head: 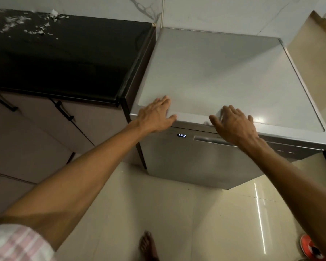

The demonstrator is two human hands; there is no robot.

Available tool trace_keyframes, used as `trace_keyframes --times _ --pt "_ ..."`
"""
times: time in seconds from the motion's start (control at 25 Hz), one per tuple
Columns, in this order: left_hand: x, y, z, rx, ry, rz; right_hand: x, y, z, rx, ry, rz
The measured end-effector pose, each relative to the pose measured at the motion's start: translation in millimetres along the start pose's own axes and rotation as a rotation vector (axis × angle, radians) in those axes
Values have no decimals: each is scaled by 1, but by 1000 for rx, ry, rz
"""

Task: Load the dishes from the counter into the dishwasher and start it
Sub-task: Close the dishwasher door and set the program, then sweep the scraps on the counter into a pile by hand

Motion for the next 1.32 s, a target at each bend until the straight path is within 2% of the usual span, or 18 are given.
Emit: trace_keyframes --times 0.12,0.32,0.6,0.84,1.16,1.32 --pt "-24 -5 -17 39 -34 -104 -24 59 -16 -82 -117 184" --pt "-81 36 -86 -100 -169 -355 -50 152 -48 -140 -43 375" --pt "-153 107 -137 -229 -343 -420 -89 251 -57 -281 -71 456" --pt "-170 168 -145 -413 -409 -521 -96 316 -39 -382 -36 521" --pt "-205 235 -136 -680 -550 -605 -86 411 14 -518 104 623" --pt "-225 277 -133 -787 -619 -613 -86 467 39 -631 105 622"
Point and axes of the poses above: each hand's wrist, its own z-axis towards the middle knuckle, its own x-axis out of the palm, y = z × x, the point moved 10 cm from there along z, towards the middle knuckle, and after that the axes turned 9 degrees about -y, right-handed, at the moved point
